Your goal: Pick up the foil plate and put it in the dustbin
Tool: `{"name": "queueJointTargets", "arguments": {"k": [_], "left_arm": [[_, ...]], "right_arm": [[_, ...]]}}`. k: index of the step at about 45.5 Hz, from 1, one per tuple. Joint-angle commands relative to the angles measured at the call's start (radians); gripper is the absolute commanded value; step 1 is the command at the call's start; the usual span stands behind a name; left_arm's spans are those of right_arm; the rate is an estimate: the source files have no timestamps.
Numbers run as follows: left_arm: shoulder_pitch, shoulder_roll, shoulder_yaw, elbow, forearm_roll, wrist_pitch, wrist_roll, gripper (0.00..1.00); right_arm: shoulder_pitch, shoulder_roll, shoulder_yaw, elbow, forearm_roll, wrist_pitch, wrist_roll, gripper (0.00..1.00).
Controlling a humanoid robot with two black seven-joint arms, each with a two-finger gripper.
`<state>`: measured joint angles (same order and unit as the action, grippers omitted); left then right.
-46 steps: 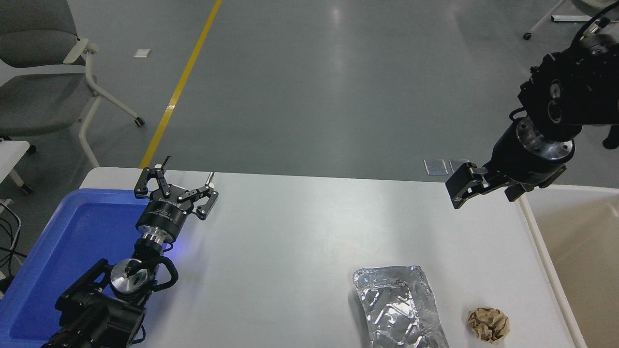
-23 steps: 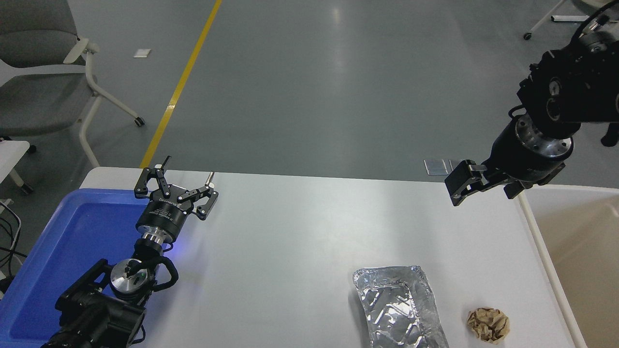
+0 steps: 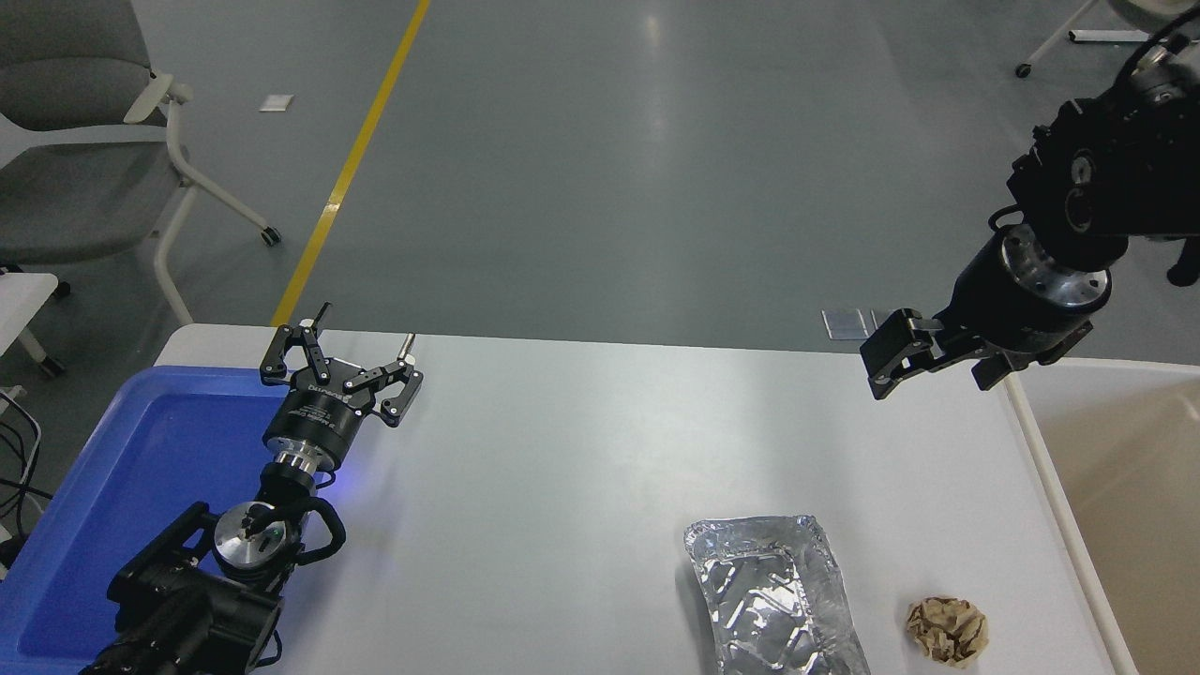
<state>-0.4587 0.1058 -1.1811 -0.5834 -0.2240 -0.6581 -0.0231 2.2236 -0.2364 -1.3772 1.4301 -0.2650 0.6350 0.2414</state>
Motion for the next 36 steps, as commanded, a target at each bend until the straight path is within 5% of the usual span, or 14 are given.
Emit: {"name": "queueJointTargets", "arguments": {"k": [1,36], "left_arm": [[0.0,0.0,0.0,0.001,0.0,0.0,0.0,0.99],[0.0,0.0,0.0,0.001,0.0,0.0,0.0,0.99]], "right_arm": [[0.001,-0.037,0.037,-0.014,0.003,0.0,-0.001,1.0],[-0.111,-0.089,0.069,-0.046,-0.091,-0.075,-0.001,1.0]]}}
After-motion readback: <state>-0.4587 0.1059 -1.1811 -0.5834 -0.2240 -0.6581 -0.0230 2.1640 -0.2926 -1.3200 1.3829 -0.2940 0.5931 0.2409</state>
